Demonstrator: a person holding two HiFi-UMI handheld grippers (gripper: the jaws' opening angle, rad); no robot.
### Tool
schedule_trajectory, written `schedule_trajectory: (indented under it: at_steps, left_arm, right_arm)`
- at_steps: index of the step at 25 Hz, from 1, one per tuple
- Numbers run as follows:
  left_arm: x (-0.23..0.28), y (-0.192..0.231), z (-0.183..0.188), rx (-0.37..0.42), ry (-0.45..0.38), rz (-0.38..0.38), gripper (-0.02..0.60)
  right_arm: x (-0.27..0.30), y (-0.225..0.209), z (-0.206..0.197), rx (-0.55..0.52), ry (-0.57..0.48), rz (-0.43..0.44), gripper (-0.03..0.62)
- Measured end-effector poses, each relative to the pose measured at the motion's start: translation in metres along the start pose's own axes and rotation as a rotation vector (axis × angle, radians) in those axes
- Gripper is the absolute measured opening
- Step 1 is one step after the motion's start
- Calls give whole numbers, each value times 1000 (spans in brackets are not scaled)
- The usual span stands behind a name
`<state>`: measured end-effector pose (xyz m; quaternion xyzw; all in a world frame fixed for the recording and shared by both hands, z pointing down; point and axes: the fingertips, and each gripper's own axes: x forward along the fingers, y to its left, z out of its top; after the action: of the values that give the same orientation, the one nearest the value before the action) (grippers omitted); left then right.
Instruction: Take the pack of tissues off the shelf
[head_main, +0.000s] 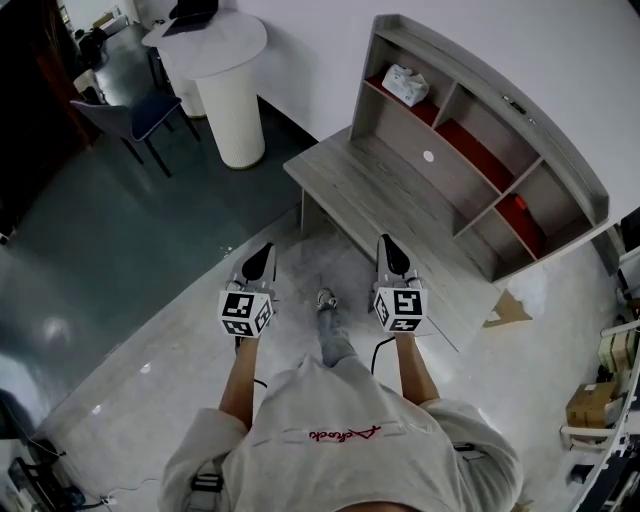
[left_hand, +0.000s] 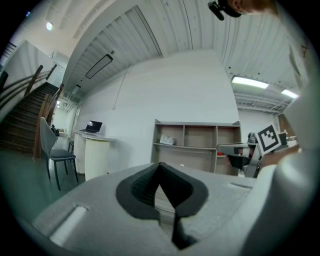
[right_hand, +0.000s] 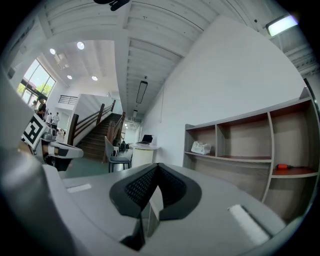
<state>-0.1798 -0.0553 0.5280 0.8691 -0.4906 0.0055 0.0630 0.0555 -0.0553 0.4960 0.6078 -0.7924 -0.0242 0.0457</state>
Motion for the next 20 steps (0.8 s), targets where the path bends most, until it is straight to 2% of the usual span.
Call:
schedule_trajectory:
  at_steps: [7, 20]
  left_arm:
    - [32, 23, 7, 23, -7, 13, 0]
    - [166, 64, 37, 36, -17, -5, 0]
  right_arm:
    - [43, -2, 6, -6, -32, 38, 6]
    - [164, -66, 42, -7, -100, 36, 6]
